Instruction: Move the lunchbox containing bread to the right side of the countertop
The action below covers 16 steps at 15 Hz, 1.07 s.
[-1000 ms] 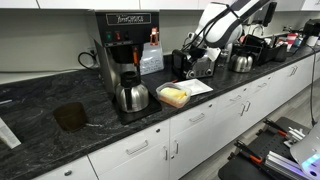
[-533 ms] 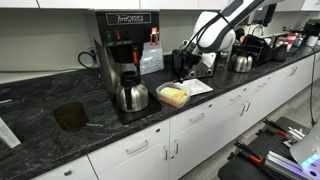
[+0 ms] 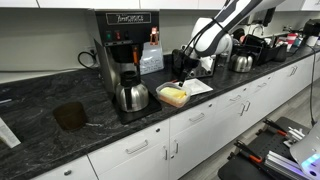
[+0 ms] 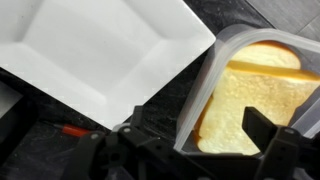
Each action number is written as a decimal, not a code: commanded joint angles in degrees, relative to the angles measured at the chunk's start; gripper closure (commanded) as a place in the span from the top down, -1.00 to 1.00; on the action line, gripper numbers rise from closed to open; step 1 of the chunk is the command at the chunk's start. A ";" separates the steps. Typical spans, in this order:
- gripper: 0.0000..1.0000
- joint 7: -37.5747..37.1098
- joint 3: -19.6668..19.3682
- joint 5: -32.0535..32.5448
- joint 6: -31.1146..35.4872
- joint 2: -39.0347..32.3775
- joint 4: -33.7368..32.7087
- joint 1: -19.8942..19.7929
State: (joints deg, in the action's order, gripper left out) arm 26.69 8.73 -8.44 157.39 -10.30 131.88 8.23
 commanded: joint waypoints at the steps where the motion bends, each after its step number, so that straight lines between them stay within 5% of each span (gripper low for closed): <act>1: 1.00 -0.36 1.12 2.40 1.10 -2.77 -2.19 -1.69; 7: 0.98 -5.50 -0.76 10.24 2.90 -5.82 -4.26 -1.86; 11: 0.53 -5.16 0.74 8.86 3.30 -6.97 -4.93 -3.19; 14: 0.56 -4.91 1.33 8.45 3.37 -7.33 -5.01 -3.61; 16: 0.07 -4.87 1.57 8.45 3.88 -7.45 -4.86 -3.94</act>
State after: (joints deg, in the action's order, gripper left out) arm 21.64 8.68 0.41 159.89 -17.05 127.54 6.10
